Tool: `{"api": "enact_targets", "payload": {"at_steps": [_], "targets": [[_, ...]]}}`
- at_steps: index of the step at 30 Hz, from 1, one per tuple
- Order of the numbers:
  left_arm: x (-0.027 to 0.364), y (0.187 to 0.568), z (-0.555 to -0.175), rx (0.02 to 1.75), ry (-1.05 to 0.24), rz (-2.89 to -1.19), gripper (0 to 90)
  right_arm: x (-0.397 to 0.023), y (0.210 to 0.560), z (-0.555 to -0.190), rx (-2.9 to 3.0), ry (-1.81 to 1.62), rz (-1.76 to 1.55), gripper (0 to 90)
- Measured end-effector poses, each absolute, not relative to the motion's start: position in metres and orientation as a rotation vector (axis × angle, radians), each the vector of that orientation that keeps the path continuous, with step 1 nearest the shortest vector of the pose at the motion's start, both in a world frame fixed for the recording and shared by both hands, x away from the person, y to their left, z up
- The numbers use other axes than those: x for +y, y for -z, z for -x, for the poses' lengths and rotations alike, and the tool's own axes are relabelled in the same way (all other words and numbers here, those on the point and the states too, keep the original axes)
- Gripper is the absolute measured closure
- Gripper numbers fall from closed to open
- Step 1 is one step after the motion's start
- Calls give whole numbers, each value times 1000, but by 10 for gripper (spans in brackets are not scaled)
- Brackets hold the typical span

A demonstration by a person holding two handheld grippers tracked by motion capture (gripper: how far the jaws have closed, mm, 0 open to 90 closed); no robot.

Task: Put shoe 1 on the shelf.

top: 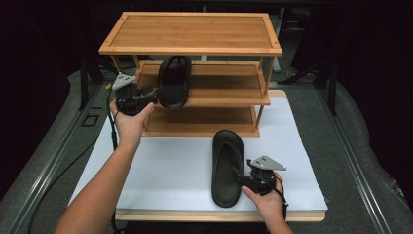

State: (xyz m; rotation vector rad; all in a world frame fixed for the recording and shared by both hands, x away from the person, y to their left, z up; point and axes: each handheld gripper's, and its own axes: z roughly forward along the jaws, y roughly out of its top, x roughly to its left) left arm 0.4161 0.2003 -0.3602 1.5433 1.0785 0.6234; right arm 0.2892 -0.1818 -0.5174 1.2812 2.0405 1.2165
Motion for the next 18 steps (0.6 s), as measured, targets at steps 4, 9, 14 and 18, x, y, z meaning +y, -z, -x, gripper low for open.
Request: {"api": "enact_targets", "payload": {"at_steps": [4,9,14,18], "targets": [[212,367,-406,1081,-619,-1535,521,-178,523,-292,2089,-1170,-1286,408],[224,377,-393,1089,-589,-1518,535,-177,528,-295,2133,-1102,-1285,559],[231,392,-382,1092,-570,-1557,554,-179,526,-294,2122,-1067,-1292,630],[237,403,-374,1094,-553,-1571,564,-184,525,-296,2088,-1079,-1306,710]]}}
